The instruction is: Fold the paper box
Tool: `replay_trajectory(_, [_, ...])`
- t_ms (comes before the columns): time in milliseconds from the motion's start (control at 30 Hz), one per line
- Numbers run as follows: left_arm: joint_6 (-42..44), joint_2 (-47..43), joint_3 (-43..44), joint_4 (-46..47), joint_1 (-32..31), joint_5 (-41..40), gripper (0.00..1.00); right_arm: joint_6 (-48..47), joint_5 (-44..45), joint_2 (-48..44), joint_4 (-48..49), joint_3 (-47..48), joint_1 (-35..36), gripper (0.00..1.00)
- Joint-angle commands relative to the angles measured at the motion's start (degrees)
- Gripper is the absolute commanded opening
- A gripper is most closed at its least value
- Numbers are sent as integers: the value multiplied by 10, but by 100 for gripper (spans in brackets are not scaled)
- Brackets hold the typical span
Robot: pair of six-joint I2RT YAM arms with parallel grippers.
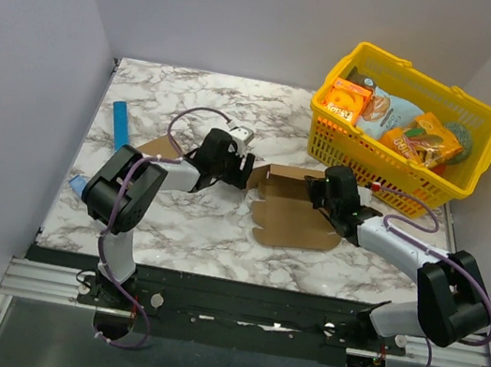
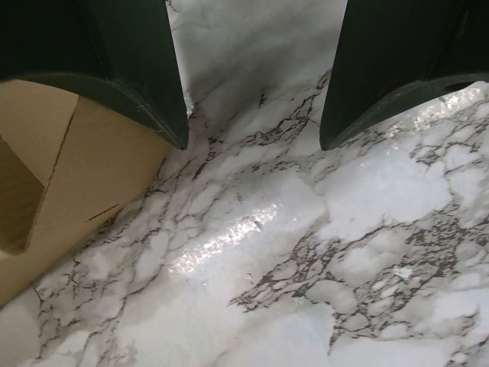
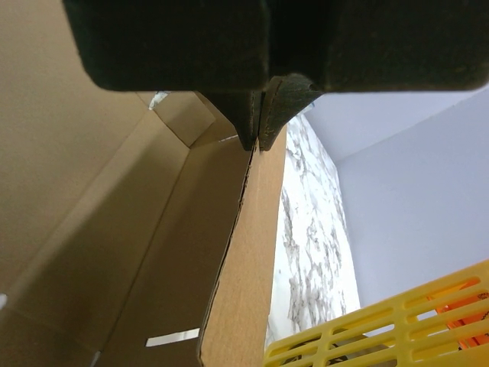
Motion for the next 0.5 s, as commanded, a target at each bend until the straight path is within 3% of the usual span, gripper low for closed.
replay_trajectory(0, [5, -6, -19, 35, -14, 82, 75, -21, -2, 24, -75, -4, 5, 1])
replay_trajectory(100, [11, -5, -24, 45, -17, 102, 71, -20, 2, 24, -76, -7, 5, 1])
replay_trajectory(467, [3, -11, -37, 71, -31, 108, 71, -19, 0, 25, -76, -7, 4, 1])
